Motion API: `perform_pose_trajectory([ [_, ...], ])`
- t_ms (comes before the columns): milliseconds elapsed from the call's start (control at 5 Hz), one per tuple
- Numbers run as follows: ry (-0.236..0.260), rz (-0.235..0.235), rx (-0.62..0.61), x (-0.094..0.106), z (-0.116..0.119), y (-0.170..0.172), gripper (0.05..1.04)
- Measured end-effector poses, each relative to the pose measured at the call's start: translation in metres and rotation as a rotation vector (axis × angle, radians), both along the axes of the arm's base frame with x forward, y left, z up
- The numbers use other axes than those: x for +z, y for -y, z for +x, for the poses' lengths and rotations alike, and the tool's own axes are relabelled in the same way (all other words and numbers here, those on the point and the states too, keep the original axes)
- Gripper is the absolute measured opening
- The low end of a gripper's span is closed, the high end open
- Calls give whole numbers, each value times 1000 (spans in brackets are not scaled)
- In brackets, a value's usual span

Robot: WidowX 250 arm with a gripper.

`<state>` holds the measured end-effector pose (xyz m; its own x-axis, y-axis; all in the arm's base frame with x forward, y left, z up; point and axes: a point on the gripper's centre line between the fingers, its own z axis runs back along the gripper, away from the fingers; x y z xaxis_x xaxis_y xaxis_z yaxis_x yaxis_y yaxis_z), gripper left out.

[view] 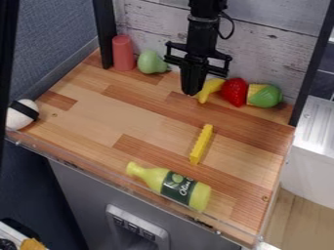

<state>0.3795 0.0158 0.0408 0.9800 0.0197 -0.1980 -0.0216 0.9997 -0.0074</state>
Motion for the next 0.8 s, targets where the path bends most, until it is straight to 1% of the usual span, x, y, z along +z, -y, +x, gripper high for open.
perform_pose_trajectory([
  [200,-9,16,124,-2,-2,4,240],
  [400,9,29,296,4,5,21,483],
  [600,16,50,511,7,9,36,777],
  [800,9,76,748,11,11,48,993],
])
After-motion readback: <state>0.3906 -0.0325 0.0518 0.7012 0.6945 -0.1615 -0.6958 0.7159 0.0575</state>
